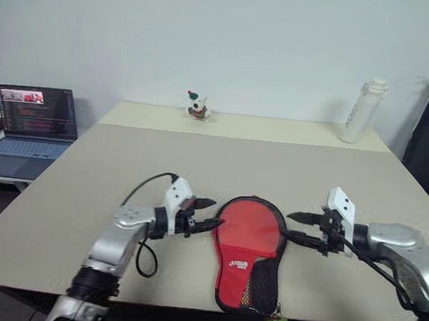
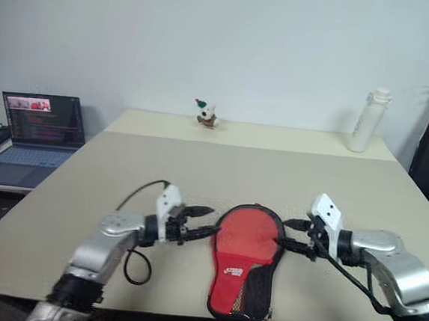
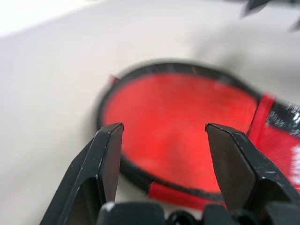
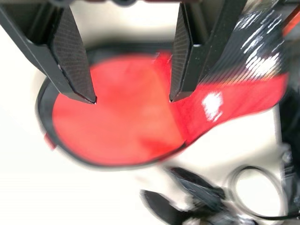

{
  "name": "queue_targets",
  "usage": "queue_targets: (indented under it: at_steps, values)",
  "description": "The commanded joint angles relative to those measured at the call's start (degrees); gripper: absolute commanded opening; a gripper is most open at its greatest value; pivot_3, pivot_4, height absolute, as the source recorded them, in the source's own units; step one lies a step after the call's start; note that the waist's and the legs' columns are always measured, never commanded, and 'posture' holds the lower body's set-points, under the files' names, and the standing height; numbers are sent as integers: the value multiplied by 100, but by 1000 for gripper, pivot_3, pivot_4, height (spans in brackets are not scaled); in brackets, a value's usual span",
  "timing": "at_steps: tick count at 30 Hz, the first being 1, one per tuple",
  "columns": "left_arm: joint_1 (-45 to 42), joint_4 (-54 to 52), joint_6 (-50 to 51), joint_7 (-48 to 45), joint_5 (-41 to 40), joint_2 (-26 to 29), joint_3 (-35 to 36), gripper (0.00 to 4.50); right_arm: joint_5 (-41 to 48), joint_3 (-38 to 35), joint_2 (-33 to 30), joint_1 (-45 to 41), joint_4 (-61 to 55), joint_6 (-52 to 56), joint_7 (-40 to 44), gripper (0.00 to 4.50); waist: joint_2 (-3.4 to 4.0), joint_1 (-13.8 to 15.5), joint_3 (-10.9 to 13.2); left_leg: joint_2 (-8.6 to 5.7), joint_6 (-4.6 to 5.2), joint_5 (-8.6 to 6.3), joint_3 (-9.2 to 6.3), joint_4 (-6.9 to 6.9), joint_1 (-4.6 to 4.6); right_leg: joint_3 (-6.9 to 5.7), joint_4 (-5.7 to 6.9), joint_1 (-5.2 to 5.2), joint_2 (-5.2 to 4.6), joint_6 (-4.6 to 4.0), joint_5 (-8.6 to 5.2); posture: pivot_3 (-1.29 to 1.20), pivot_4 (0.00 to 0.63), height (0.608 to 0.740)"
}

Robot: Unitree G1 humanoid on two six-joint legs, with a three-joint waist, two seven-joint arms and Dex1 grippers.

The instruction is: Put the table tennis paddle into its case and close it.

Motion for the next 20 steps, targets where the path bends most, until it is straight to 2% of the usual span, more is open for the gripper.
queue_targets:
  at_steps: [1,4,7,13,20]
  values:
    - [483,-1114,502,486,-425,135,563,3053,-163,-7,355,-504,1079,-660,397,2721,-2,-8,1,-1,1,-1,1,2,0,1,0,2,-1,0,0,0,150,740]
    - [831,-1642,792,873,-586,140,794,3053,-353,-17,525,-858,1958,-1068,701,2721,-1,18,2,-2,15,-9,-1,2,1,-2,2,3,-5,0,1,0,150,740]
    - [1099,-2035,939,1104,-666,159,847,3053,-639,-23,428,-1317,3000,-1494,1048,2721,0,31,3,-1,19,-11,-4,2,1,-5,4,3,-5,0,1,0,150,740]
    - [1008,-1957,848,1294,-482,244,612,3053,-1235,-35,122,-2098,4715,-2271,1476,2721,5,13,6,0,19,-11,1,0,3,-1,4,1,-2,-2,2,0,150,740]
    - [1582,-1913,481,1840,-265,185,878,3053,-1436,44,77,-1918,4273,-2146,1581,2721,13,-45,11,7,0,-6,10,-6,4,9,0,-3,0,-2,2,0,150,740]
